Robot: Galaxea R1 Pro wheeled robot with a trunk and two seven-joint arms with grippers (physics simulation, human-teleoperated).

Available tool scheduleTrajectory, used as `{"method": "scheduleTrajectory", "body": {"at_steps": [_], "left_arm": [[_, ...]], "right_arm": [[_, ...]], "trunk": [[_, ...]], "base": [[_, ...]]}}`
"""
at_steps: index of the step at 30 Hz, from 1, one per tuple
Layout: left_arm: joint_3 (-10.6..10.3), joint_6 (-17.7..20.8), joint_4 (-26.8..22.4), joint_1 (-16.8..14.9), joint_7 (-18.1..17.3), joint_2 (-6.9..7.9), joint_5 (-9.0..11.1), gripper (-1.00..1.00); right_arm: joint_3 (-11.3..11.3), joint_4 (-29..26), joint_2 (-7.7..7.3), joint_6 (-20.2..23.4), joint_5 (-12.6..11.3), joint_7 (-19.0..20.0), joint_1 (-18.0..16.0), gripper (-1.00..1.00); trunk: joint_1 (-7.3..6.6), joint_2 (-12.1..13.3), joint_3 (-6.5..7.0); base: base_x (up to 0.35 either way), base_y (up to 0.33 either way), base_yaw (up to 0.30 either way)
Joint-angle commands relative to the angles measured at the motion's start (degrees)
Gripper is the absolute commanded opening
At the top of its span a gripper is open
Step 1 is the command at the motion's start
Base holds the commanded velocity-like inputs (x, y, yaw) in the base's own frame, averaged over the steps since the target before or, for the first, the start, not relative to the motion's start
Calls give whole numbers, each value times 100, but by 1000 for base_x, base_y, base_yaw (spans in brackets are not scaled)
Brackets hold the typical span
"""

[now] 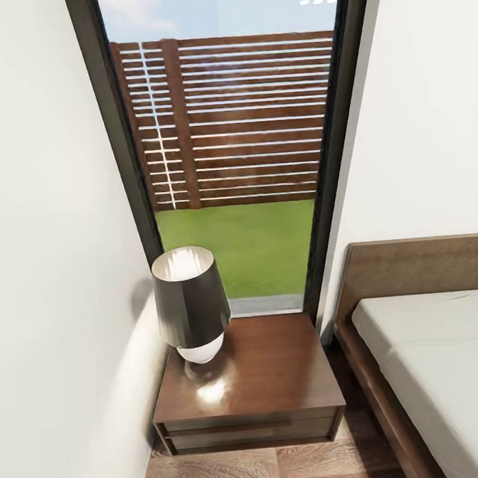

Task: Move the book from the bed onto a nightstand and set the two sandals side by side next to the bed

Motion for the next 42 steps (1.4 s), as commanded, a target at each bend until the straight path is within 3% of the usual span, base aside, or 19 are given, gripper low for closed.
{"method": "scheduleTrajectory", "body": {"at_steps": [1,14,42], "left_arm": [[-47,31,-15,-2,38,2,50,100],[-48,832,-42,-556,86,-172,36,100],[-54,1764,-79,-1623,104,-195,41,100]], "right_arm": [[9,-12,1,42,-7,-22,-2,100],[9,-150,27,974,1,197,-727,100],[-24,-493,-1,1985,-19,204,-1675,100]], "trunk": [[0,-3,-6],[0,-3,-6],[0,-3,-6]], "base": [[0,0,0],[0,0,0],[0,0,0]]}}
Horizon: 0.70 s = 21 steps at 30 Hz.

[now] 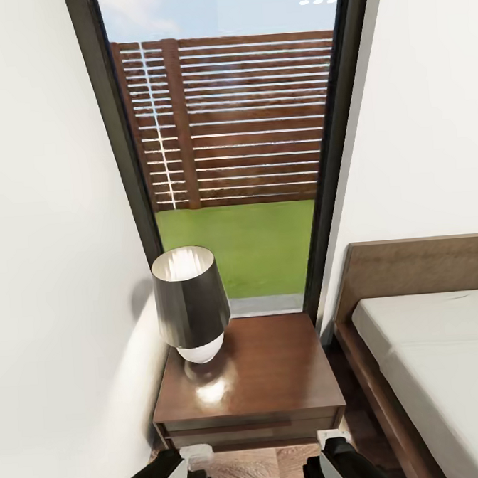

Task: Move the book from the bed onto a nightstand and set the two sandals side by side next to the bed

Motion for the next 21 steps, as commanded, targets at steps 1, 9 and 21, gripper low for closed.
{"method": "scheduleTrajectory", "body": {"at_steps": [1,9,21], "left_arm": [[-36,73,-33,-70,43,2,62,100],[-32,509,-242,-475,45,-1,66,100],[-33,1144,-862,-682,82,-5,67,100]], "right_arm": [[2,-24,-3,91,-8,-24,-43,100],[-4,-173,-16,538,-8,-41,-257,100],[-11,-734,-28,1152,-1,-76,-400,100]], "trunk": [[0,-3,-6],[0,-3,-6],[0,-3,-6]], "base": [[0,0,0],[0,0,0],[0,0,0]]}}
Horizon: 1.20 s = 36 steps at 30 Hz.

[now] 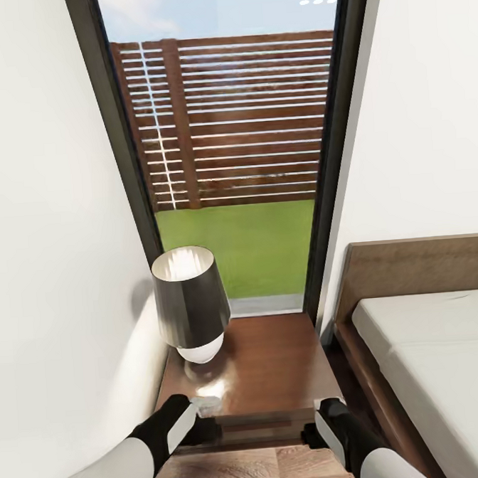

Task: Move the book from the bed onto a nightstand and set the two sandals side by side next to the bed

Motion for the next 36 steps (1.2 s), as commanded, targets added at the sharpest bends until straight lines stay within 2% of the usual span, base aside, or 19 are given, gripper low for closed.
{"method": "scheduleTrajectory", "body": {"at_steps": [1,10,21,36], "left_arm": [[-39,126,-120,-12,71,5,61,100],[-38,777,-950,-38,432,27,80,100],[-42,1130,-1554,-44,624,44,85,100],[-24,1375,-1806,-43,715,44,93,100]], "right_arm": [[6,-99,1,129,-9,-24,-22,100],[14,-662,16,668,-14,-25,-124,100],[19,-1040,4,1075,-8,-32,-220,100],[51,-1258,8,1241,13,-51,-247,100]], "trunk": [[0,-3,-6],[0,-3,-6],[0,-3,-6],[0,-3,-6]], "base": [[0,0,0],[0,0,0],[0,0,0],[0,0,0]]}}
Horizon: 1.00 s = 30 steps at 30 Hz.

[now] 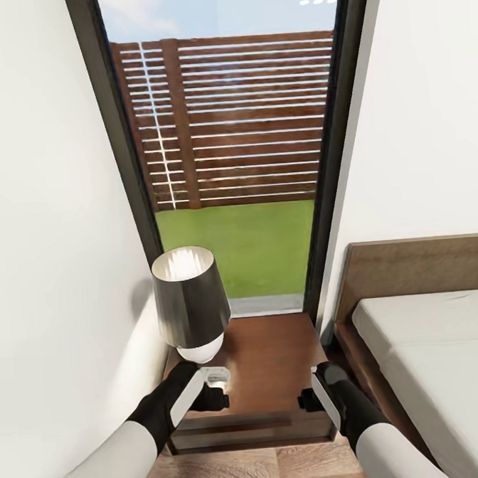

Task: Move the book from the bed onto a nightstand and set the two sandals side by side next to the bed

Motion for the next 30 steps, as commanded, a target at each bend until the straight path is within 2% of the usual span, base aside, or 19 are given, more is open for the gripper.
{"method": "scheduleTrajectory", "body": {"at_steps": [1,9,16,19,24,30], "left_arm": [[-20,70,-36,-5,73,2,62,100],[-3,295,-217,-1,173,-9,64,100],[13,378,-458,2,536,-31,82,100],[25,398,-678,2,820,-41,98,100],[32,419,-1011,12,1066,-63,131,100],[34,556,-1519,14,1349,-156,247,100]], "right_arm": [[10,-29,0,36,-1,-20,-4,100],[12,-102,0,60,22,-29,-6,100],[23,-347,-5,78,43,-33,-5,100],[27,-473,3,83,43,-34,-9,100],[36,-666,24,122,40,-34,-16,100],[52,-1158,44,475,27,-11,-22,100]], "trunk": [[0,-3,-6],[0,-3,-6],[0,-3,-6],[0,-3,-6],[0,-3,-6],[0,-3,-6]], "base": [[0,0,0],[0,0,0],[0,0,0],[0,0,0],[0,0,0],[0,0,0]]}}
